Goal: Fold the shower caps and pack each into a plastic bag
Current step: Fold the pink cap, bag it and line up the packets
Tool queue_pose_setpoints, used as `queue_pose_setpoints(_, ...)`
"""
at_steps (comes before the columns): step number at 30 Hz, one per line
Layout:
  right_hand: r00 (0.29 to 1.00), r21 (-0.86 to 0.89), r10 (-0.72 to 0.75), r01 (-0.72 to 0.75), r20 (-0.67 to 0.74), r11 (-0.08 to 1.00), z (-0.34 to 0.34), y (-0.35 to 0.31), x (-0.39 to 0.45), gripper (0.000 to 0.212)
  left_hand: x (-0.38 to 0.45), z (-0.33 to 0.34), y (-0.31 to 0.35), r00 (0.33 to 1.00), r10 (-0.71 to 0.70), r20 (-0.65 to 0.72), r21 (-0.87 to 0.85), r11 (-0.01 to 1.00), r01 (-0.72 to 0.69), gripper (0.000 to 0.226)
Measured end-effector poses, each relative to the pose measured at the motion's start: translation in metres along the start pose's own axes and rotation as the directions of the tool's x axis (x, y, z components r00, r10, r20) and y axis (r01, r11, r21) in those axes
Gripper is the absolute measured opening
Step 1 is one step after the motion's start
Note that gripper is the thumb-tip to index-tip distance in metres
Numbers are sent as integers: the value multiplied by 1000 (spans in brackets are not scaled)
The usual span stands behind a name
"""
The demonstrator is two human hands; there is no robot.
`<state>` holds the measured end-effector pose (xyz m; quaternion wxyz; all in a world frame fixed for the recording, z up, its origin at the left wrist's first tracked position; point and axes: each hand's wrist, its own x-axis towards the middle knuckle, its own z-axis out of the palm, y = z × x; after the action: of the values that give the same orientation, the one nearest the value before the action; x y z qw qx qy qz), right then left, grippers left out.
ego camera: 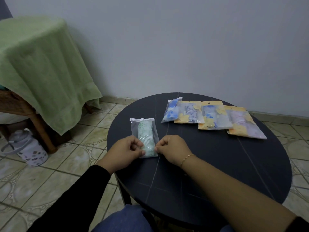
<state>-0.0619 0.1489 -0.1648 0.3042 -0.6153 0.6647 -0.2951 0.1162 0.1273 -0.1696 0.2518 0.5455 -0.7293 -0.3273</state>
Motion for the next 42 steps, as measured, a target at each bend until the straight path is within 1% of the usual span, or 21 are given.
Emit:
queue_pose_setpoints(4, 999, -32, 32, -33, -25, 999, 3, -2, 1, 24, -2, 8, 1, 995, -65, -79, -64, 996, 60, 25)
queue_pose_setpoints(6, 998, -76, 47, -49, -29, 996, 6, -3, 1, 28, -3, 11, 1, 990, -88, -112, -62, 995, 82, 29)
queue_pose_setpoints(10, 998, -96, 37, -42, -54, 994, 11, -5, 1, 26, -3, 14, 2, 979, -132, -158, -62, 990, 123, 36)
queue_pose_setpoints(13, 999, -178, -30, 24, -35, 984, 13, -5, -6, 13, -9, 20, 0, 970, -60, -236, 59, 995, 76, 29)
queue_pose_setpoints(15, 984, -361, -168, 138, -53, 922, 17, -2, -11, 8, -14, 25, -4, 954, 62, -294, 179, 984, -9, 15)
queue_pose_setpoints(16, 955, -453, -279, 206, -100, 867, 20, 0, -13, 10, -17, 27, -6, 942, 120, -313, 236, 971, -45, 9)
queue_pose_setpoints(17, 909, -535, -394, 266, -139, 802, 23, 5, -13, 12, -18, 28, -8, 930, 167, -328, 286, 956, -71, 6)
queue_pose_setpoints(18, 858, -617, -493, 313, -141, 722, 26, 9, -13, 12, -18, 29, -10, 918, 204, -341, 322, 942, -90, 7)
queue_pose_setpoints(19, 816, -692, -569, 356, -97, 628, 26, 12, -13, 10, -17, 29, -11, 908, 229, -351, 345, 933, -102, 8)
queue_pose_setpoints(20, 791, -738, -610, 384, -47, 555, 27, 14, -13, 14, -17, 28, -11, 903, 239, -358, 358, 928, -104, 10)
queue_pose_setpoints(22, 784, -763, -621, 413, 20, 497, 26, 17, -15, 31, -16, 28, -10, 910, 221, -351, 368, 926, -83, 12)
queue_pose_setpoints(23, 785, -772, -618, 413, 33, 483, 25, 18, -15, 32, -16, 28, -10, 916, 207, -345, 367, 927, -72, 13)
queue_pose_setpoints(25, 792, -777, -607, 422, 66, 467, 25, 20, -15, 25, -17, 26, -11, 925, 172, -339, 373, 927, -36, 16)
queue_pose_setpoints(27, 806, -773, -586, 426, 88, 470, 27, 20, -14, 20, -18, 23, -13, 933, 129, -337, 385, 923, 11, 20)
queue_pose_setpoints(29, 830, -777, -553, 391, 66, 493, 27, 20, -14, 19, -19, 21, -15, 936, 94, -341, 398, 916, 53, 24)
queue_pose_setpoints(32, 840, -764, -542, 364, 22, 532, 26, 20, -18, 18, -20, 19, -10, 934, 67, -350, 450, 887, 104, 28)
queue_pose_setpoints(35, 865, -780, -502, 324, 14, 536, 26, 18, -21, 14, -21, 18, -7, 935, 9, -355, 458, 874, 165, 31)
queue_pose_setpoints(38, 899, -768, -438, 270, -15, 580, 24, 12, -25, 13, -23, 18, -8, 910, -74, -409, 421, 869, 260, 48)
queue_pose_setpoints(39, 901, -763, -433, 259, -31, 592, 23, 9, -26, 7, -22, 19, -9, 906, -107, -409, 417, 862, 290, 55)
queue_pose_setpoints(40, 919, -742, -393, 240, -35, 626, 22, 6, -27, 8, -22, 19, -9, 908, -138, -397, 411, 858, 310, 56)
queue_pose_setpoints(42, 962, -640, -272, 204, -9, 741, 17, -2, -30, 23, -20, 18, -7, 911, -199, -362, 312, 895, 320, 42)
